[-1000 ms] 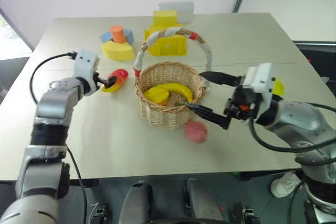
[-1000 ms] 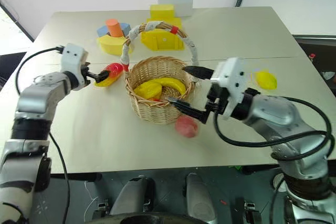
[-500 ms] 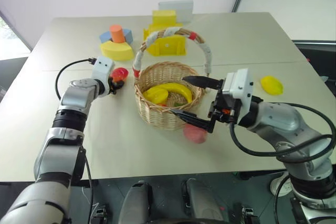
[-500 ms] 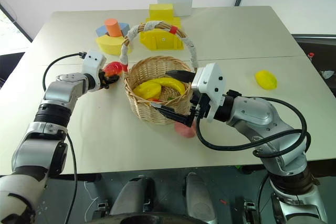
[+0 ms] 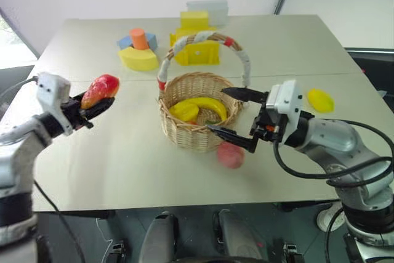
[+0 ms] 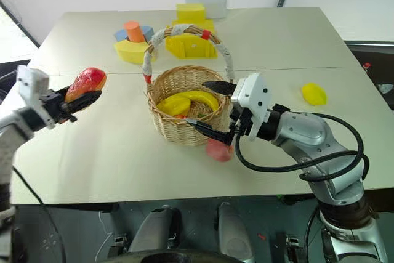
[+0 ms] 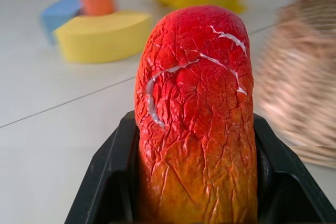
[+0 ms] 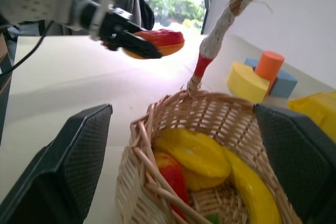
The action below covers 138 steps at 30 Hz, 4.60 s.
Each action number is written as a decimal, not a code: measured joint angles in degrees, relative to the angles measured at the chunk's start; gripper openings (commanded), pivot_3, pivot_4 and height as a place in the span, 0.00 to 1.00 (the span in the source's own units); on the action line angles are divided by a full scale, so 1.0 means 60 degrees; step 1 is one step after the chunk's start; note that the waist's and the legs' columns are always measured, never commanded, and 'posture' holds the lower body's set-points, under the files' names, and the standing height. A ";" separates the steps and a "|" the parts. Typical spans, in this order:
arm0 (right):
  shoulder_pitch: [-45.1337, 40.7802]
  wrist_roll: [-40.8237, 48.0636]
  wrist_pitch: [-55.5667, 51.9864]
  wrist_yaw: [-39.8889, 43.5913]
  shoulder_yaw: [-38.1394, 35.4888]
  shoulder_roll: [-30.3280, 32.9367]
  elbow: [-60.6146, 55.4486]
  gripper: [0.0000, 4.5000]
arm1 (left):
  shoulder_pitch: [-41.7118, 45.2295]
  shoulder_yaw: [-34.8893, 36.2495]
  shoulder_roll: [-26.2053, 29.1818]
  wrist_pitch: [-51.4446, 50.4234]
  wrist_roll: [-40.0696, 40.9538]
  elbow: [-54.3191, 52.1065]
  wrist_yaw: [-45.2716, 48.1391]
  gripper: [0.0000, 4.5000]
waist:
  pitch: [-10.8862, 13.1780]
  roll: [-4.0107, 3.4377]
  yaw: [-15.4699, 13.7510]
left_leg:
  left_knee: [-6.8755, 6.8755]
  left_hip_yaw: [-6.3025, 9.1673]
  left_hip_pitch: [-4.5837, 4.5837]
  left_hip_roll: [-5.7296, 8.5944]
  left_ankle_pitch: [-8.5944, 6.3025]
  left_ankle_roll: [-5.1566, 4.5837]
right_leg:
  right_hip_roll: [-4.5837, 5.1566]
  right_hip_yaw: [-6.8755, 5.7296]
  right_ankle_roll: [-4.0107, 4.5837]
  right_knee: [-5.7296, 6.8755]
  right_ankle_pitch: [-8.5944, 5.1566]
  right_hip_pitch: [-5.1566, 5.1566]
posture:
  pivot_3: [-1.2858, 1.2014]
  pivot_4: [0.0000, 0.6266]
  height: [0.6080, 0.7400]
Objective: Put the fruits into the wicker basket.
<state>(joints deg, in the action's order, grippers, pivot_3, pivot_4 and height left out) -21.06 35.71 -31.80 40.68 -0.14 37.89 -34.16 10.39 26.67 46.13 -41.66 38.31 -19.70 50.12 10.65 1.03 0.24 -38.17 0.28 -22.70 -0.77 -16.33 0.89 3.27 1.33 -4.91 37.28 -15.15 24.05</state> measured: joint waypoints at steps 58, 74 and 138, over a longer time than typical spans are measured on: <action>0.2939 -0.2346 0.0089 0.0405 0.1103 0.0186 0.0965 0.47 | 0.0626 -0.4689 0.0044 0.1594 -0.0902 -0.2218 0.1204 1.00 | -0.0001 -0.0004 0.0077 | -0.0010 -0.0007 0.0065 -0.0018 -0.0020 -0.0041 | -0.0109 -0.0004 -0.0007 -0.0031 -0.0008 -0.0086 | 0.52 0.24 1.00; -0.0835 -0.0004 -0.1460 -0.0298 0.0167 0.0230 -0.0198 0.47 | -0.0272 -0.3547 -0.0311 0.1795 -0.0615 -0.1471 0.0698 1.00 | -0.0001 -0.0004 0.0087 | -0.0007 -0.0001 0.0074 -0.0025 -0.0020 -0.0040 | -0.0105 -0.0005 -0.0001 -0.0028 -0.0010 -0.0091 | 0.52 0.24 1.00; 0.0393 -0.4958 0.4295 -0.0154 -0.1243 0.1950 0.7733 0.40 | 0.0650 -0.4562 -0.1537 0.1601 -0.0501 -0.2098 -0.0666 1.00 | 0.0009 -0.0070 0.0063 | 0.0001 -0.0008 0.0063 -0.0023 -0.0018 -0.0038 | -0.0112 0.0013 -0.0008 -0.0032 -0.0010 -0.0083 | 0.52 0.24 1.00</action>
<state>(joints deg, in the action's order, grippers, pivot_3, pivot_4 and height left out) -18.70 5.97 -6.03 39.75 -7.60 49.59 12.24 14.29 -0.71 36.91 -32.06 35.30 -32.28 46.13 10.70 0.61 0.62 -38.16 0.23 -22.32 -0.91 -16.44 0.67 2.60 1.41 -4.95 37.09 -15.21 23.55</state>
